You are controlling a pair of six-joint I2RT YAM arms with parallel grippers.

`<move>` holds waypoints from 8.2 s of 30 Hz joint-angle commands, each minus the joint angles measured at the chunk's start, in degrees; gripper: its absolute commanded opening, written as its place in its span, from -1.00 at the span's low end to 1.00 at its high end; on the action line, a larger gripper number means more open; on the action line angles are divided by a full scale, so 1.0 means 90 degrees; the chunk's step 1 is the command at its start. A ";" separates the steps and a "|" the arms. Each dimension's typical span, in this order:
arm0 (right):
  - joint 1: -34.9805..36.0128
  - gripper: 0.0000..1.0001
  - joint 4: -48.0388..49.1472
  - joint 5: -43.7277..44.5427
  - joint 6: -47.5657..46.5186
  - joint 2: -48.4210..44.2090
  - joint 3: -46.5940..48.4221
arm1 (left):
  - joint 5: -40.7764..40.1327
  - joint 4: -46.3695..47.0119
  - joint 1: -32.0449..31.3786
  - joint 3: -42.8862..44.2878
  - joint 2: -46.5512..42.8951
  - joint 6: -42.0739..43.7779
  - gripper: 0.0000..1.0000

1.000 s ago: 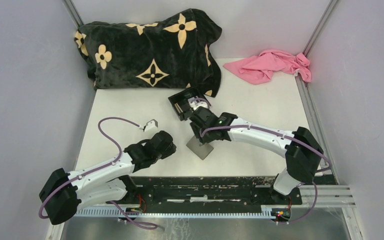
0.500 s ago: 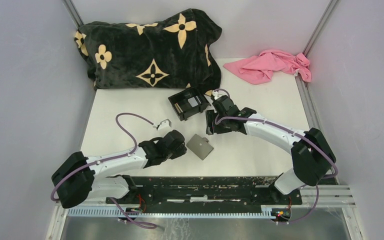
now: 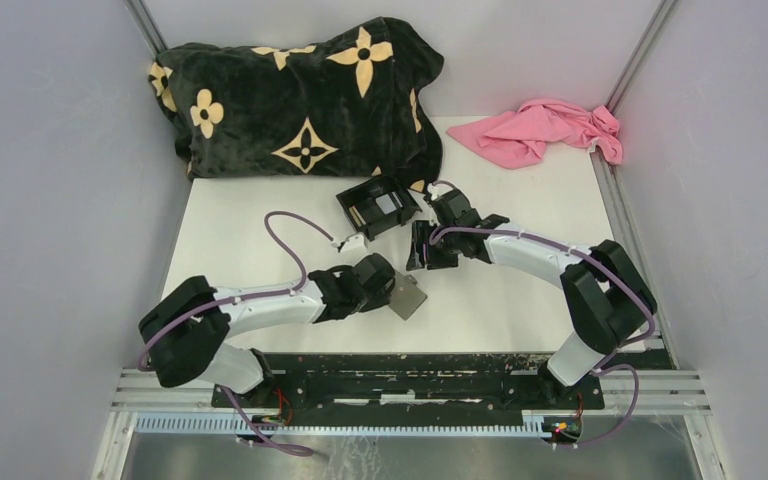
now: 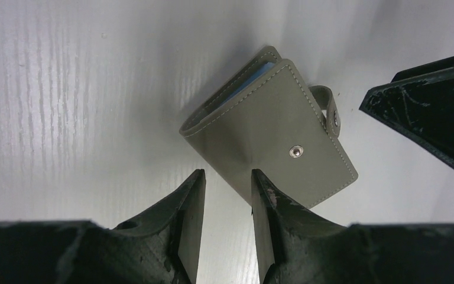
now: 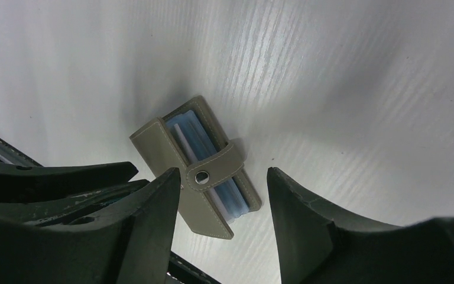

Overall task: Put the credit cards into the card holder
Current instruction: Close the card holder at the center of the board.

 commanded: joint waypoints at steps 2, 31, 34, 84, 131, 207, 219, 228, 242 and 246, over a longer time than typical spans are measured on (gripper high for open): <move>-0.0080 0.24 0.0428 -0.0285 0.0087 0.0046 -0.0133 | -0.0412 0.0041 -0.0044 0.0478 0.0382 0.0346 -0.15; -0.0384 0.21 0.0933 -0.1130 0.0155 0.0466 -0.0674 | -0.0395 -0.0784 -0.0042 0.1305 0.1411 0.0492 -0.11; -0.0417 0.20 0.0975 -0.1240 0.0139 0.0593 -0.0674 | -0.0395 -0.0780 -0.0043 0.1349 0.1463 0.0490 -0.11; -0.1381 0.13 0.2201 -0.1765 0.0973 0.0041 -0.1338 | -0.0463 -0.0881 -0.0037 0.1511 0.1878 0.0520 -0.12; -0.1419 -0.07 0.2468 -0.2491 0.0983 0.0759 -0.1644 | -0.0434 -0.0889 -0.0041 0.1867 0.2269 0.0699 -0.13; -0.0388 -0.08 0.1062 -0.1966 0.0219 0.0167 -0.1564 | -0.0336 -0.0715 -0.0047 0.1814 0.2429 0.0783 -0.14; -0.0420 0.08 0.1596 -0.1746 0.0874 0.0158 -0.1393 | -0.0285 -0.0705 -0.0046 0.1803 0.2456 0.0818 -0.14; -0.0519 0.09 0.1858 -0.1265 0.1468 0.0048 -0.1524 | -0.0219 -0.0574 -0.0047 0.1669 0.2417 0.0833 -0.14; -0.0600 0.11 0.2675 -0.1286 0.2788 -0.0044 -0.1937 | -0.0171 -0.0448 -0.0050 0.1525 0.2359 0.0827 -0.15; -0.0640 0.17 0.2625 -0.1161 0.2892 -0.0190 -0.2008 | -0.0179 -0.0405 -0.0047 0.1459 0.2322 0.0807 -0.15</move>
